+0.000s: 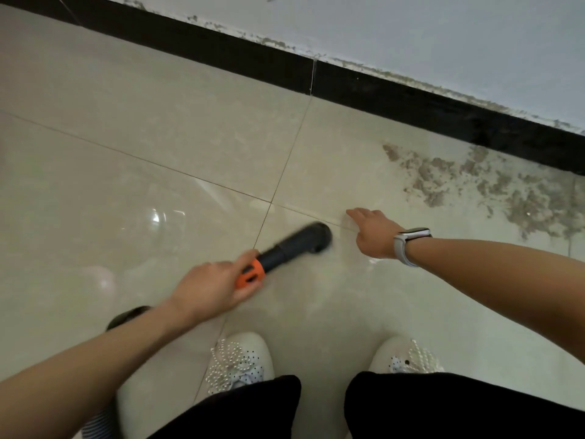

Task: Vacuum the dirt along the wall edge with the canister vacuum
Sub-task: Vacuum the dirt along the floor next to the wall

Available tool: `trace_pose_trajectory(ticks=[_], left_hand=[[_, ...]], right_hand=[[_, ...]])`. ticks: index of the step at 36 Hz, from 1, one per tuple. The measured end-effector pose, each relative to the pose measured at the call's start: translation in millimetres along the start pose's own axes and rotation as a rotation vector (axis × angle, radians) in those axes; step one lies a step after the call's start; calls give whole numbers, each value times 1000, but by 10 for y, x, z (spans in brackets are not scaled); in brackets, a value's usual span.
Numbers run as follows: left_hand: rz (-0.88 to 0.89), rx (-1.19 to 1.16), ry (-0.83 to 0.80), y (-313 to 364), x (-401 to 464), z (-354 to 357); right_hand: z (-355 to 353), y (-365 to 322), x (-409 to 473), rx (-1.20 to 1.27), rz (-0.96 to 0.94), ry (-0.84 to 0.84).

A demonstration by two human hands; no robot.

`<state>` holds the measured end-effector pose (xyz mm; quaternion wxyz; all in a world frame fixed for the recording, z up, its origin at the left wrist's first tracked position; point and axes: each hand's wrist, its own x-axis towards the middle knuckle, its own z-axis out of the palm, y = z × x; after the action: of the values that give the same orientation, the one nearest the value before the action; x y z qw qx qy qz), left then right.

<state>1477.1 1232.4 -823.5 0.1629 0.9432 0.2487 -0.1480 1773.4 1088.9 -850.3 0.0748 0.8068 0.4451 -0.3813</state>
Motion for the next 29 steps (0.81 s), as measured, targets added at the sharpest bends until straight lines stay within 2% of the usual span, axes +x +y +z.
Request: trace_pose_trajectory(ticks=[4, 13, 16, 20, 26, 29], left_hand=[[-137, -56, 119, -263, -23, -172], [45, -25, -2, 185, 157, -52], [74, 28, 35, 213, 203, -37], [178, 45, -47, 184, 45, 28], [-38, 55, 179, -303, 25, -134], [0, 23, 174, -327, -102, -126]], right_hand=[[38, -43, 30, -19, -4, -1], [-94, -169, 153, -5, 21, 20], [-70, -191, 140, -61, 9, -20], [45, -128, 101, -148, 0, -111], [41, -42, 93, -193, -17, -134], [47, -58, 111, -200, -14, -129]])
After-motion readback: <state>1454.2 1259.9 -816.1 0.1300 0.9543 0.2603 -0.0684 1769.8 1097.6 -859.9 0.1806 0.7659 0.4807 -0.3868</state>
